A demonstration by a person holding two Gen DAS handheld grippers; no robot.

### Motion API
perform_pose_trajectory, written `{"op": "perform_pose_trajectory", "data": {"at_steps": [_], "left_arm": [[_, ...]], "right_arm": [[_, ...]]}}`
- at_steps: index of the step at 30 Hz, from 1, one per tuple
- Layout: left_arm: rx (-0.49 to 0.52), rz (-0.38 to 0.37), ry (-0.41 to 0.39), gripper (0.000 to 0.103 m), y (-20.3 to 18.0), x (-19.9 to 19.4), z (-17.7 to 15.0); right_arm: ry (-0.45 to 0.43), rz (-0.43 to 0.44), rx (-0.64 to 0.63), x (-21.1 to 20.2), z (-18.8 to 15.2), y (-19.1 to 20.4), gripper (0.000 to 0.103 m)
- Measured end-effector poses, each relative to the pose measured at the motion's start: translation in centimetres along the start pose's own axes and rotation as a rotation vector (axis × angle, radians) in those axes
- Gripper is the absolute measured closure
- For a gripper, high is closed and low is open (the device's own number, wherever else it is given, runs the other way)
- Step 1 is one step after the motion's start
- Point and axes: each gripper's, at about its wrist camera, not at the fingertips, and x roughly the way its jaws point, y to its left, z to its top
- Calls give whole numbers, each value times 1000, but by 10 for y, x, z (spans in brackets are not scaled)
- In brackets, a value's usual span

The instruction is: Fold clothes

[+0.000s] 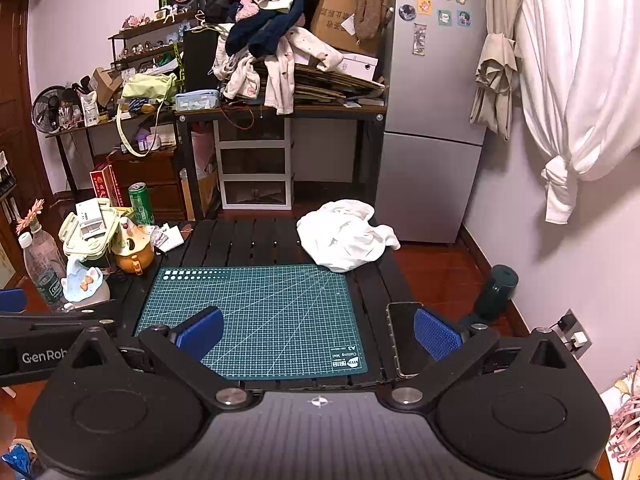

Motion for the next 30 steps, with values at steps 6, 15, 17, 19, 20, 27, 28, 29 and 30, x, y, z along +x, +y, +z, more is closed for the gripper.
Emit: {"op": "perform_pose_trajectory", "data": {"at_steps": [6,15,17,19,20,27,28,29,30], "left_arm": [[-4,-5,0,0,-2,-6,-1],[-9,-11,0,0,-5,-14,-2],[-2,-6,3,0,-5,-13,-2],[4,-1,5,0,-6,-12,-2],[5,-2,6,0,-6,-12,-2],[8,-11,11,0,-6,-13,-3],[7,-11,12,0,-7,-13,-3],[7,-11,13,0,-7,-13,-3],[7,-11,14,0,-7,-13,-3]], "right_arm": [[-5,-3,-5,2,0,1,1],[2,-3,-4,5,-3,2,1],[0,-4,-3,5,-3,1,1],[0,-4,-1,5,-2,0,1],[-1,-5,0,6,-2,-1,1],[-3,-6,9,8,0,-5,1],[-3,-6,11,8,0,-6,1],[-4,-7,12,8,1,-7,1],[-4,-7,13,9,1,-7,1]]}}
